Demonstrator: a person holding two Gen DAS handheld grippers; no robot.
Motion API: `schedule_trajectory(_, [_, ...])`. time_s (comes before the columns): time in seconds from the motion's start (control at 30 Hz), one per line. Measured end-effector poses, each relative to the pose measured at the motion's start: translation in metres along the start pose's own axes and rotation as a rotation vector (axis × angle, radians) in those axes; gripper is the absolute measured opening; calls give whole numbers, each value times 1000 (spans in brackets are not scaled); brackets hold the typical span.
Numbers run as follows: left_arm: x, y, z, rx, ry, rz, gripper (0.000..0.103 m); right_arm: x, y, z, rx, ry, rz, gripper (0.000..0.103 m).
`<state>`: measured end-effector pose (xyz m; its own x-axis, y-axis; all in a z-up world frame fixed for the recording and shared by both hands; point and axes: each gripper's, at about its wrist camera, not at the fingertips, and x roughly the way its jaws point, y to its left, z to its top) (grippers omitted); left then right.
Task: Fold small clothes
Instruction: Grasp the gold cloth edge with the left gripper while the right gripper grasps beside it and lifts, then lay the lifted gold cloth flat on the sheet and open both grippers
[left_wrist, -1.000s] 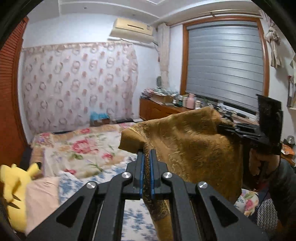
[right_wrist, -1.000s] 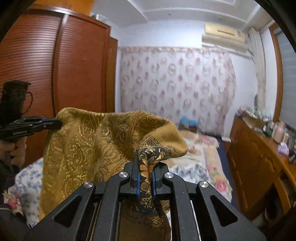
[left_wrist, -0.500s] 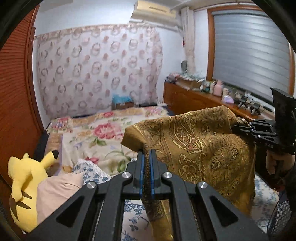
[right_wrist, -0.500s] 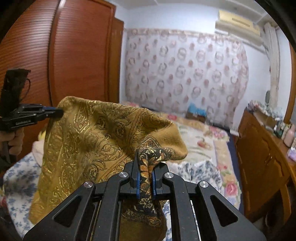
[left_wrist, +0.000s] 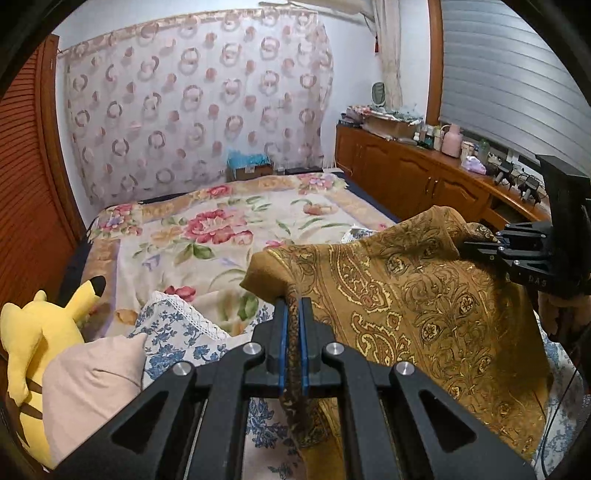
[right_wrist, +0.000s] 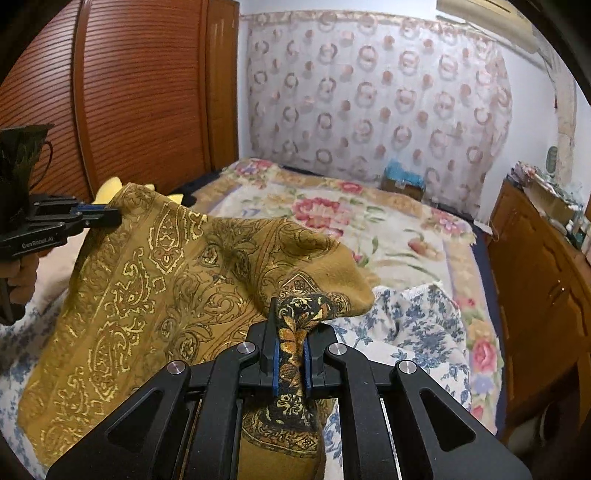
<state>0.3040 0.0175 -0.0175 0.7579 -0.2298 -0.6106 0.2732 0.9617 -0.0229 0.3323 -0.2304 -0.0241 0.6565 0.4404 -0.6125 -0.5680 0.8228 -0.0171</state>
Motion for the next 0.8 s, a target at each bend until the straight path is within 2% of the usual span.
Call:
schedule_trajectory(0.4, [24,0,-2,29,53,5,4,29,-9,-3,20,53,-20,9])
schedule_trajectory(0.5, [22,4,-7,16,67,-5,13,29,-11,-2,34,60,-61,25])
schedule_trajectory(0.57, [16,7,-14,5,75,-30,30,24,-14,-3,42,63,-68,48])
schedule_trajectory(0.63, [7,9,-23,-3,85,-47,38,15,-14,-5,42,66,-74,57])
schedule_trajectory(0.8, [-17,6,-57,2,143,-65,49,-14,-7,-26,35,75,-64,62])
